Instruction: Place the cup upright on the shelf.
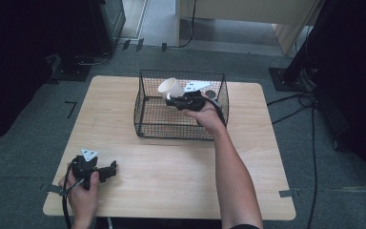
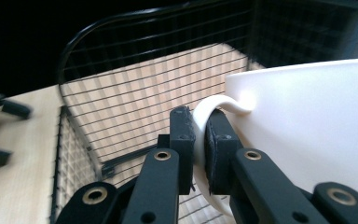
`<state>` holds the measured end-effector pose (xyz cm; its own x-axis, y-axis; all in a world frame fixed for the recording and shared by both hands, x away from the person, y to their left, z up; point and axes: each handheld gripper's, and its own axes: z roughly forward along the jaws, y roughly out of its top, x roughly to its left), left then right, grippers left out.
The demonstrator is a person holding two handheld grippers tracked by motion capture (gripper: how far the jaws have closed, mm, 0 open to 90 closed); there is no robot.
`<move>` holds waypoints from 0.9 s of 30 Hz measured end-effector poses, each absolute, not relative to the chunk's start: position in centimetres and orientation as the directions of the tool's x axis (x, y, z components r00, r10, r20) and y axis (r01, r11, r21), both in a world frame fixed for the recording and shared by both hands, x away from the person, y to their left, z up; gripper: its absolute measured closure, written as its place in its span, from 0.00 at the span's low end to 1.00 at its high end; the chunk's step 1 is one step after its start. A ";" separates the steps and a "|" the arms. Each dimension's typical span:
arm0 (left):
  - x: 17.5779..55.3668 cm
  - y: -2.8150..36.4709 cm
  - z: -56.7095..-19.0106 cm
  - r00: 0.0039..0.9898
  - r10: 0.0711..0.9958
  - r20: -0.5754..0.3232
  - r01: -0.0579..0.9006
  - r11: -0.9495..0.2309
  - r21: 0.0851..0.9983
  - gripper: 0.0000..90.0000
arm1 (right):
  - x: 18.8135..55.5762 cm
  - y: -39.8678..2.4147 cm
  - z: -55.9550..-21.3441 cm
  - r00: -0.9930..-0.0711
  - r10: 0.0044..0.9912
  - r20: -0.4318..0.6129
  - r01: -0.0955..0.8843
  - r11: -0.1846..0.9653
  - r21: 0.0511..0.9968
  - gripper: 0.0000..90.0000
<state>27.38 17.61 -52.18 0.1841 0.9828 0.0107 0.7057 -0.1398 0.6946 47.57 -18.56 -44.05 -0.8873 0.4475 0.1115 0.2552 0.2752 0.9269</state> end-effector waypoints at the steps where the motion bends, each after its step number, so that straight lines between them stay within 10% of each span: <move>1: 27.4 17.6 -52.2 0.184 0.983 0.011 0.706 -0.140 0.694 0.00 | 47.6 -18.3 -44.2 -0.893 0.438 0.109 0.253 0.287 0.924 0.93; 11: 27.4 17.6 -52.2 0.186 0.982 0.013 0.707 -0.143 0.693 0.00 | 48.0 -18.2 -45.2 -0.896 0.427 0.124 0.291 0.351 0.890 0.92; 27: 27.4 17.6 -52.2 0.187 0.982 0.013 0.707 -0.144 0.692 0.00 | 48.8 -20.0 -45.5 -0.720 0.691 0.061 0.432 0.378 0.819 0.83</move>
